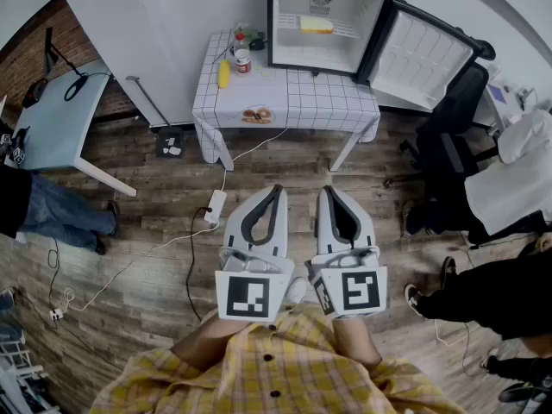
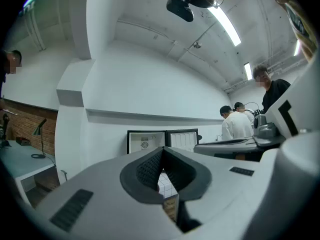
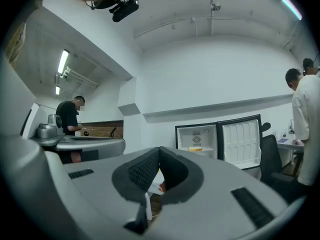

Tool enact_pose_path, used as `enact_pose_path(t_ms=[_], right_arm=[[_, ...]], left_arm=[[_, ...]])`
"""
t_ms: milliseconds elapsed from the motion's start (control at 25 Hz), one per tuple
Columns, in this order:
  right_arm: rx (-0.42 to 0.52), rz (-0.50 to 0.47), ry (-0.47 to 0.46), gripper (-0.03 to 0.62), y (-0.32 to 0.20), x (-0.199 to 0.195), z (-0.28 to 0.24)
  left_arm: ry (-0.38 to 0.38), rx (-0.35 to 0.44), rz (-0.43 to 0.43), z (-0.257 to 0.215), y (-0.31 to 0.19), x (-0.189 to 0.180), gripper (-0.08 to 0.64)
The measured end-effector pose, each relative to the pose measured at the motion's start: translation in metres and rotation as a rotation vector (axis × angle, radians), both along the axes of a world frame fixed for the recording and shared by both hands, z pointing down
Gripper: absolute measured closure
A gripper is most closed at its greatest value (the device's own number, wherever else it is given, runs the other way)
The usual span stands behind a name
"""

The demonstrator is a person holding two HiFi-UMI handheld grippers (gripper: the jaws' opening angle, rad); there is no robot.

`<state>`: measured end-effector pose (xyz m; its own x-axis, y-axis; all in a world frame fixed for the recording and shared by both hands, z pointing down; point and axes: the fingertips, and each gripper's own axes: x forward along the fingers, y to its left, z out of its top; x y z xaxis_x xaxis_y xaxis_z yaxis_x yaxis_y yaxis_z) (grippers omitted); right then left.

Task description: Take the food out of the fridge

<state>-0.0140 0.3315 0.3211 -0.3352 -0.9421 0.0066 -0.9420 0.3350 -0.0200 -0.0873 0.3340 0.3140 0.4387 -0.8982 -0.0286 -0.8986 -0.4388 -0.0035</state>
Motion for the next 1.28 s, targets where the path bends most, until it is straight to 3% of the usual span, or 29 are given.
enact_pose_path(t_ms=[480, 880, 1280], right_arm=[[0.02, -0.019, -0.006, 0.584, 0.011, 0.03, -0.004], [0.026, 0.008, -0.034, 0.584, 0.022, 0.092, -0.005], [0.012, 0.031, -0.068, 0.584, -0.013, 0.113, 0.002]], left_arm=[[-0.02, 0.002, -0.01, -0.002, 0.008, 0.031, 0.552], [-0.03, 0.036, -0.036, -0.01, 0.013, 0.083, 0.552], [-0.037, 0.021, -0.033, 0.0, -0.019, 0.102, 0.552]])
